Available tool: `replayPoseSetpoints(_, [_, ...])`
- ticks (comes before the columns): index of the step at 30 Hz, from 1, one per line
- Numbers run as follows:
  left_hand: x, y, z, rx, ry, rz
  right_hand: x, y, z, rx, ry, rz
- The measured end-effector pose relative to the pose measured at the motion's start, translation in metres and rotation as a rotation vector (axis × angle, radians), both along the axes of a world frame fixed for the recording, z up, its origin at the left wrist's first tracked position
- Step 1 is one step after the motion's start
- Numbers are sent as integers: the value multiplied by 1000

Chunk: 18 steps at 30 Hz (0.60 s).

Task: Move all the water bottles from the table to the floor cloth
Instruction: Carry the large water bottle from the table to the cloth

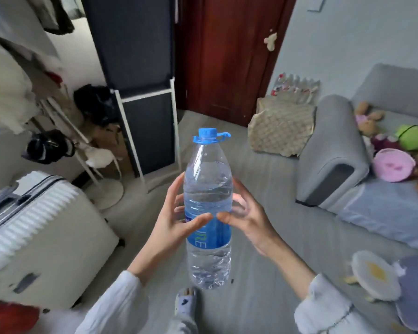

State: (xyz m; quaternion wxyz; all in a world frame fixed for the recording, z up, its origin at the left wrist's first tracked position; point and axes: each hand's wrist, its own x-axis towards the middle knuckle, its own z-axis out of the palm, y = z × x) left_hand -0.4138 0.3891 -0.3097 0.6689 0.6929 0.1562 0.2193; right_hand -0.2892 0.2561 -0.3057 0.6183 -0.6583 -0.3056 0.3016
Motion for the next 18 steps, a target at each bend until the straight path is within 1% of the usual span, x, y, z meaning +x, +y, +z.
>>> replayPoseSetpoints(4, [103, 52, 14, 42, 0, -128, 83, 36, 11, 29, 16, -144])
replayPoseSetpoints(8, [195, 87, 27, 42, -6, -232, 161, 62, 21, 44, -10, -236])
replayPoseSetpoints(15, [349, 125, 19, 21, 20, -325, 297, 89, 11, 47, 28, -296])
replayPoseSetpoints(18, [421, 141, 11, 21, 44, -345, 366, 102, 4, 48, 43, -286])
